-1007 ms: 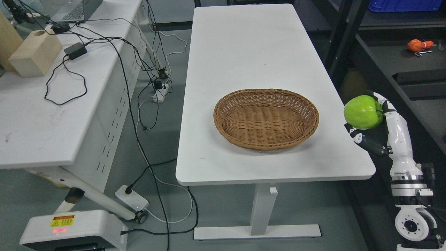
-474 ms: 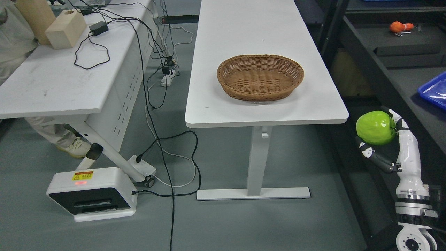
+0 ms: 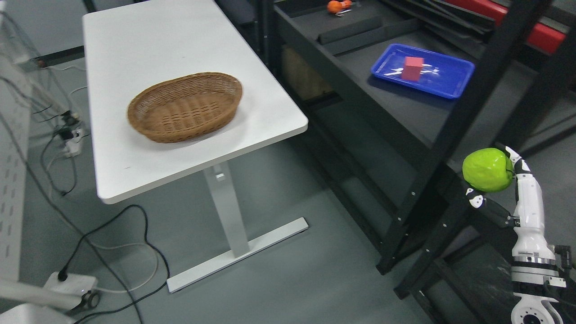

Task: Place green apple on left shelf middle layer
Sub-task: 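Carry the green apple in the right hand toward the black shelf, then lower the green apple onto the shelf beside the red apple, release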

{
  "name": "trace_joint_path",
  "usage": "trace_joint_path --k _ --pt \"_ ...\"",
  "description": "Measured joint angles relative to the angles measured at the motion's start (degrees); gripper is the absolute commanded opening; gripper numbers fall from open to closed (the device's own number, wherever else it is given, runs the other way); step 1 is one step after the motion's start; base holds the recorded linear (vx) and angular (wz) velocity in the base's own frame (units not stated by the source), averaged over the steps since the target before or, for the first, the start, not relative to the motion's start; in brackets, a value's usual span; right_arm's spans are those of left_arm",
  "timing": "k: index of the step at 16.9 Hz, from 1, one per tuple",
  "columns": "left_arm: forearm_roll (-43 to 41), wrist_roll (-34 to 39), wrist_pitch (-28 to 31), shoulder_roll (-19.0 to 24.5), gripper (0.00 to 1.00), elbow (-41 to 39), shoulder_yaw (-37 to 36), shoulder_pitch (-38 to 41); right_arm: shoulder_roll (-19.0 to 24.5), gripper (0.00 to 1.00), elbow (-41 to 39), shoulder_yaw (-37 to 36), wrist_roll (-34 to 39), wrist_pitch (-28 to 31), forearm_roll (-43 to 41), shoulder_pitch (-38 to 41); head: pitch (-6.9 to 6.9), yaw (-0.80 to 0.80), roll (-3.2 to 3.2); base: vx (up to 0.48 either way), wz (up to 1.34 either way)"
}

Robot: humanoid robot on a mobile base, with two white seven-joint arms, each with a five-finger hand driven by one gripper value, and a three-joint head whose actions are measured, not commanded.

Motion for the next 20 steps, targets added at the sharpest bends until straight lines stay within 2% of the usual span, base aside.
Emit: trace_joint_path --k 10,20 --pt "0.0 0.0 -0.2 0.0 1.0 0.0 0.0 0.0 0.7 0.0 -0.2 -0.7 0.3 -0.2 0.3 0.1 0.0 0.0 0.0 -0.009 -1.01" --pt "0.0 -0.1 -0.2 0.0 1.0 0.0 0.0 0.0 0.8 0.0 0.0 -0.4 -1.2 5.1 9.7 -1.7 -0.01 0.0 0.0 0.141 -0.48"
